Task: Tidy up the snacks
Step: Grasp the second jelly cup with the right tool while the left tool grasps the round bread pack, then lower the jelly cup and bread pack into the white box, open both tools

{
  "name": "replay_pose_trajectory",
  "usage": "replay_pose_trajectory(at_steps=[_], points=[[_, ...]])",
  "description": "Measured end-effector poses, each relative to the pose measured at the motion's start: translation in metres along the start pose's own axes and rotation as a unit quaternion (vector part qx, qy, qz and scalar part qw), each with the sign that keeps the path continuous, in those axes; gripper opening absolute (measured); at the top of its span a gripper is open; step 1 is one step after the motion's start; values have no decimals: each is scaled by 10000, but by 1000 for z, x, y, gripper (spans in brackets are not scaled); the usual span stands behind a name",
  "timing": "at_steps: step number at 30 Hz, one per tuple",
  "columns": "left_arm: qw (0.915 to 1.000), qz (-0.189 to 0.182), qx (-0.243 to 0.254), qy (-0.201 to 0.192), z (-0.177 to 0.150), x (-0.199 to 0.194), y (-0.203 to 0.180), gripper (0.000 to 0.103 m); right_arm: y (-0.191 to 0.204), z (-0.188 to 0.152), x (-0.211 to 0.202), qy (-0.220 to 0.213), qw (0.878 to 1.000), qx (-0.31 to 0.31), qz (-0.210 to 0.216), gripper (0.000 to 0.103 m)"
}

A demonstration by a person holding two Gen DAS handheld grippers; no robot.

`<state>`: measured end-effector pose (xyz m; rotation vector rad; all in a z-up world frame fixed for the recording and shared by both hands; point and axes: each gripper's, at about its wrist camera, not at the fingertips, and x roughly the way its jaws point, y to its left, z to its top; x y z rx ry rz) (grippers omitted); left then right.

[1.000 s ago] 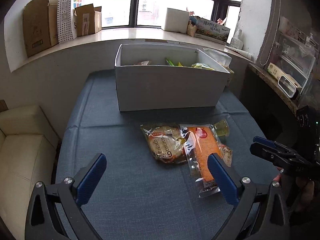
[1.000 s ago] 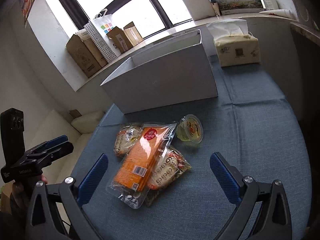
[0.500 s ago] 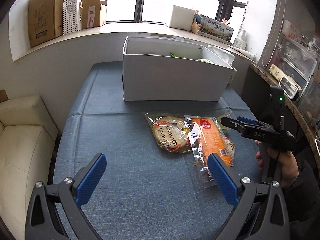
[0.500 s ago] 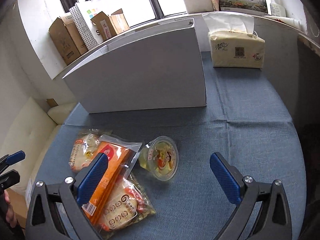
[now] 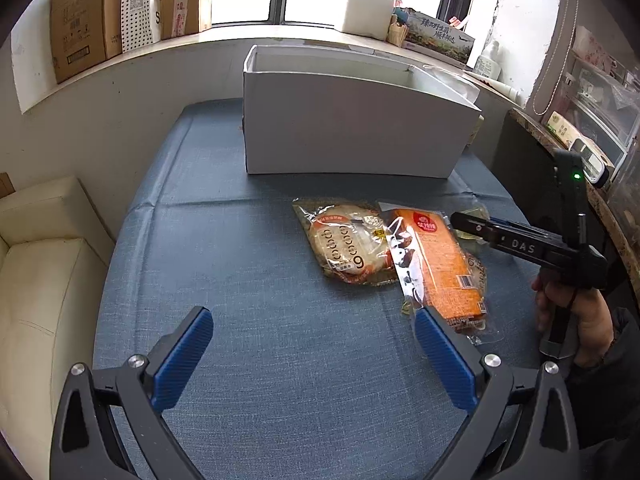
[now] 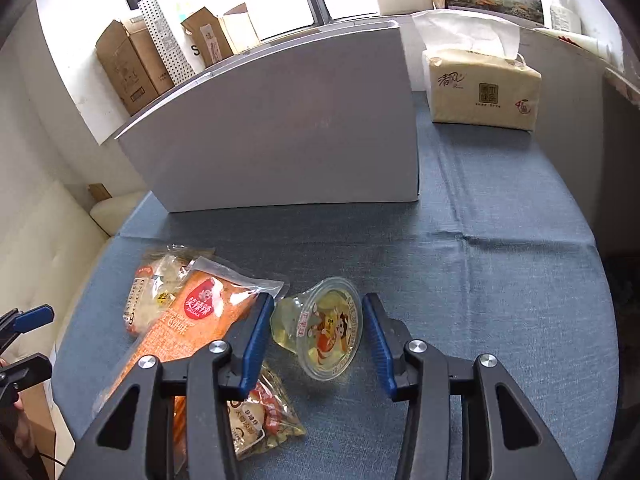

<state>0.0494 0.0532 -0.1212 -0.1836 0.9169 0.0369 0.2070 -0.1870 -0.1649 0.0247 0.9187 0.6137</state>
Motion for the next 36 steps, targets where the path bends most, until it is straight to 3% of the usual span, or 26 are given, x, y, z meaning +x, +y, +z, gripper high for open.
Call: replay_pose_trajectory(at_steps=[6,11,16,24,25,26,28,32,36], points=[[9992,245,69,310,8,34,8,103,-5,-10,-35,-326,9993,157,101,49],[9969,244,502,559,21,69,-7,103,3,-19,-61,-499,9985,124,211,49],[9928,354,1018,529,34,98,-34,103,5,-24,-68,-555,9979,145,307,49],[9946,220,833,573,58,120,-40,103,0,-29,-66,-504,9976,321,340,49],[9952,211,772,560,59,120,-38,101,-1,-30,-66,-501,9976,326,351,49],[9954,246,775,502,60,119,-36,90,-1,-31,-66,-494,9976,332,355,49],[9960,191,758,425,60,114,-31,79,-1,-33,-66,-494,9975,354,365,49],[9983,-80,512,280,60,102,-14,77,0,-33,-68,-526,9970,388,404,49],[9987,-310,399,-100,61,65,-5,77,5,-30,-72,-577,9967,345,451,49]])
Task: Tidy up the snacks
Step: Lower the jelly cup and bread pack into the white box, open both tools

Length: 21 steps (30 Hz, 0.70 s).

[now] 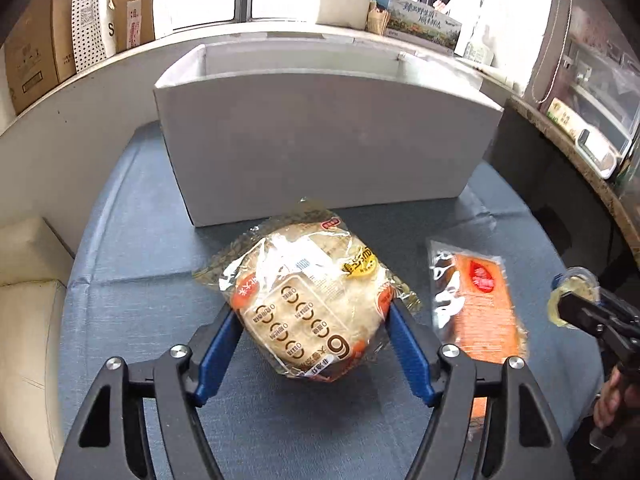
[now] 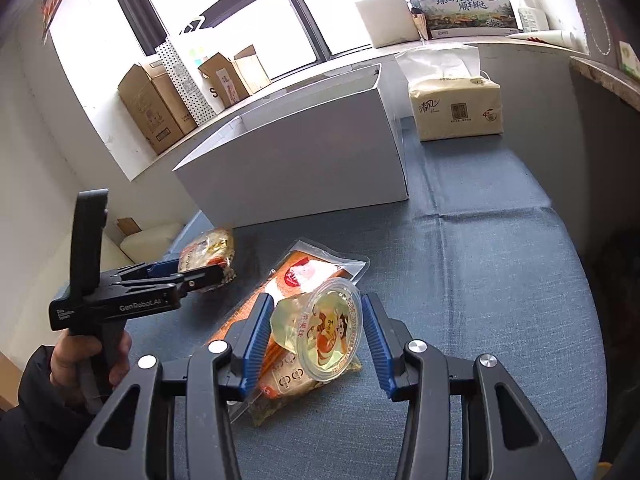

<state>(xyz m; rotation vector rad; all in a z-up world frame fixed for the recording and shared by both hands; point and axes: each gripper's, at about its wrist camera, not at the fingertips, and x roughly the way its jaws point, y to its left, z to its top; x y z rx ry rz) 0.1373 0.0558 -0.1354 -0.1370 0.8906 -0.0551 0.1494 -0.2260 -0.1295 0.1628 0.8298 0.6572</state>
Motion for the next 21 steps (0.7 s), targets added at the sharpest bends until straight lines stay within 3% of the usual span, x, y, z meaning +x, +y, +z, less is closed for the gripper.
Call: replay_pose_trajectory(at_steps=[4,12,16,21], points=[[9989,-109,-4,-453,7,-47,2,77,13,11,-3,-79,9998,-182,53,49],[9949,-113,166,-993,81,-98,0,77,45,85,-2,-390,9968,-647,276,49],[9945,-129,147,-1032,127,-89,5,77,56,137,9,-559,9947,-839,200,49],[9961,-86,104,-873,173,-46,6,77,48,190,40,-523,9962,-688,89,49]])
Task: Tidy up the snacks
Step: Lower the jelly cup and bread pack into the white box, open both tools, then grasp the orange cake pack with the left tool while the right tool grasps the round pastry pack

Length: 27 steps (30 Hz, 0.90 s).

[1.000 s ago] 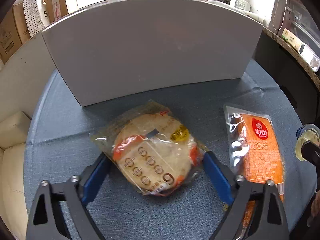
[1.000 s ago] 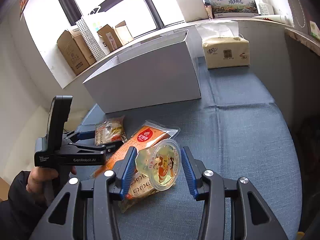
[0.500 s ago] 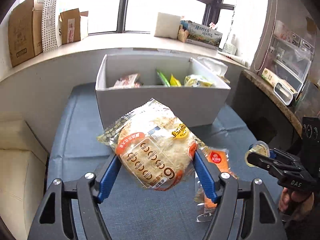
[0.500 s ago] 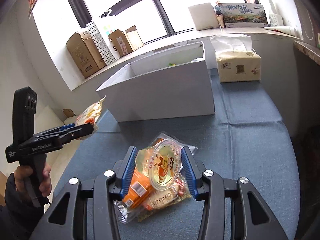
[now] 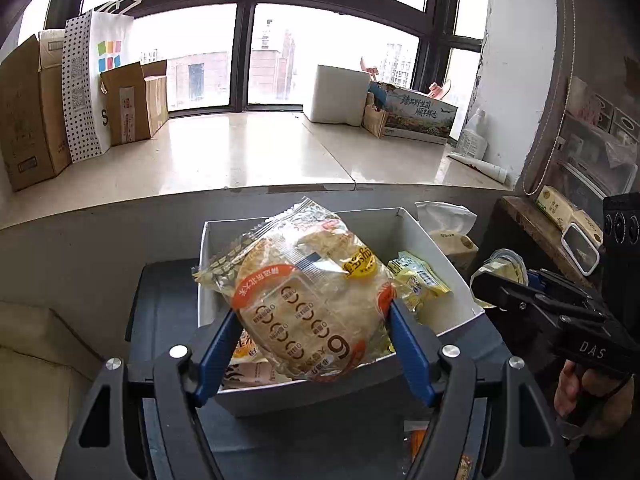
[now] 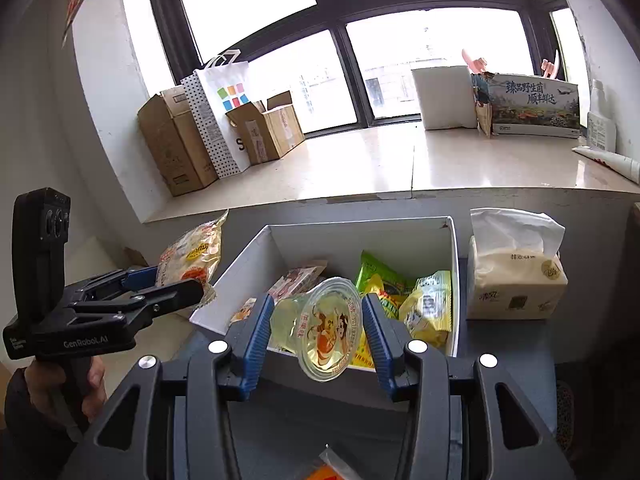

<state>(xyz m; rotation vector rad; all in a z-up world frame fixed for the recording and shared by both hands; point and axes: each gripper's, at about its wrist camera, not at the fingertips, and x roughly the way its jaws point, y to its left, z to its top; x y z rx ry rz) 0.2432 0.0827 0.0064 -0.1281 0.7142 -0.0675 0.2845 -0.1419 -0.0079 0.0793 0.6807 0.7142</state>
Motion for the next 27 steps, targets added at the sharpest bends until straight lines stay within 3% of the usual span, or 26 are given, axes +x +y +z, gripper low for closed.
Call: replay_pose_trajectory(at_steps=[3,6,7,8,9,14,19,23,27], points=[[9999,67,22,154,9,29,2,77,-14,15,26,158,9997,152,-57,49],[9992,200,-31,341,10,54,5,84,-29,24,49,274,9990,293,-176,51],[9988,283,-53,385,9,60,6,94,-34,26,55,306,9987,353,-189,57],[9987,336,-61,382,7,63,7,102,-38,28,59,367,9981,443,-212,82],[9987,332,-61,374,4,64,8,103,-41,28,60,353,9977,514,-254,97],[9986,353,-60,401,-5,65,11,103,-38,26,51,195,9985,457,-250,103],[9990,268,-16,371,-8,54,8,103,-33,21,40,158,9988,410,-223,103],[9991,336,118,213,-10,29,-1,103,-26,16,23,87,9992,270,-283,103],[9996,130,239,85,-26,-2,-18,103,-15,2,-4,14,9997,138,-206,103]])
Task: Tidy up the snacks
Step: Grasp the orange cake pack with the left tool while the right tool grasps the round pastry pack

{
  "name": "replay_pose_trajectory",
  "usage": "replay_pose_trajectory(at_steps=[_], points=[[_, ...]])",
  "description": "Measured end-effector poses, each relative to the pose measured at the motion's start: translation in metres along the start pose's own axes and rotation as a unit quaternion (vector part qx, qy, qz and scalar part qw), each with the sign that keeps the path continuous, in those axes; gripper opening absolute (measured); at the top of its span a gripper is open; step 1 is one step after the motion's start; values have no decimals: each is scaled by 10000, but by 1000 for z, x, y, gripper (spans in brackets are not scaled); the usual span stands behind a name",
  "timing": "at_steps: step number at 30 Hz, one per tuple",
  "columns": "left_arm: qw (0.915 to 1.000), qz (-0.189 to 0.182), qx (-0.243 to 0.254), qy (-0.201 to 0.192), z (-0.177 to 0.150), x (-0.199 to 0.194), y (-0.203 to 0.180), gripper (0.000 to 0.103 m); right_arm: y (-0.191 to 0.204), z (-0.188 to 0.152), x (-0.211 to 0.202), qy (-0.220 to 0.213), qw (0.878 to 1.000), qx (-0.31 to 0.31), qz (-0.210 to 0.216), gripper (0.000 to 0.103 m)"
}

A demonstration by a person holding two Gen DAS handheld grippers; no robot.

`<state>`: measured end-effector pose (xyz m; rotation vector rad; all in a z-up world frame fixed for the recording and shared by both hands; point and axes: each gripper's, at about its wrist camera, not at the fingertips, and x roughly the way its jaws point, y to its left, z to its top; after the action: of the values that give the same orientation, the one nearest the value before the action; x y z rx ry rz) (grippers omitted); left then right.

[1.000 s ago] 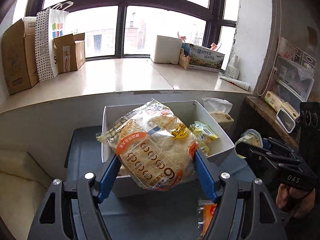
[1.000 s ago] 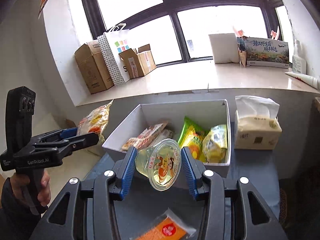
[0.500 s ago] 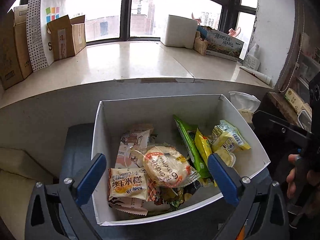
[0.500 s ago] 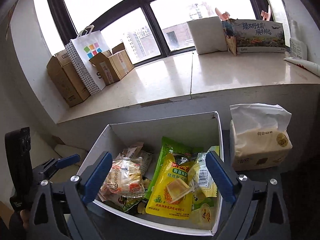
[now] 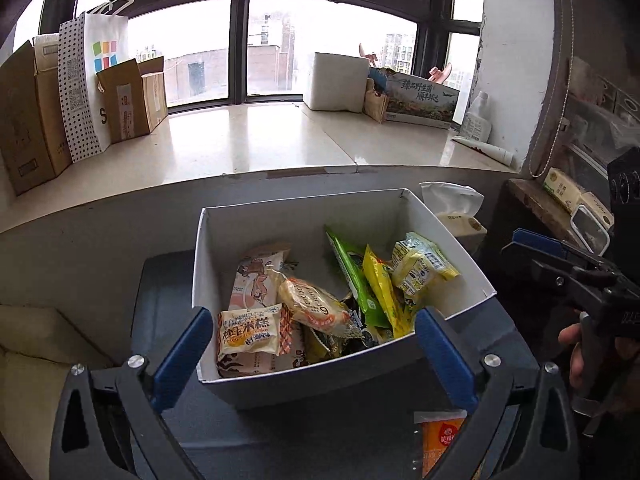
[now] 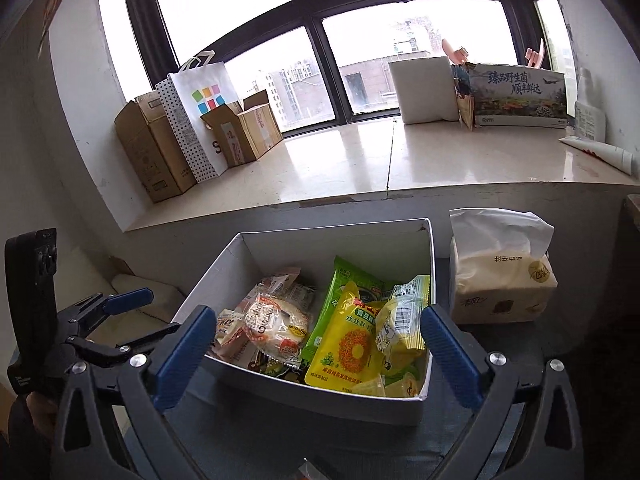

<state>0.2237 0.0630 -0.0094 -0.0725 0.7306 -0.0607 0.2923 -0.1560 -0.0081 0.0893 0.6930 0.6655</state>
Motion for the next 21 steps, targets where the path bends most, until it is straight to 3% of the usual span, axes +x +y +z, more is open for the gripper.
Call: replay_pose_trajectory(at_steps=[5,9,15,21], points=[[9993,-149,329,50,-41,-30,-33,103,9,-34,-44,-210,9995,-215,-86,103],[9987,-134,456,166,-85,-41,-61,103,2,-67,-75,-281,9996,13,13,103],[9982,-340,314,379,-145,-50,-87,103,-11,-119,-115,-394,9986,362,-56,103],[9947,-600,218,800,-176,-46,-100,103,-20,-167,-137,-359,9959,824,-67,103]])
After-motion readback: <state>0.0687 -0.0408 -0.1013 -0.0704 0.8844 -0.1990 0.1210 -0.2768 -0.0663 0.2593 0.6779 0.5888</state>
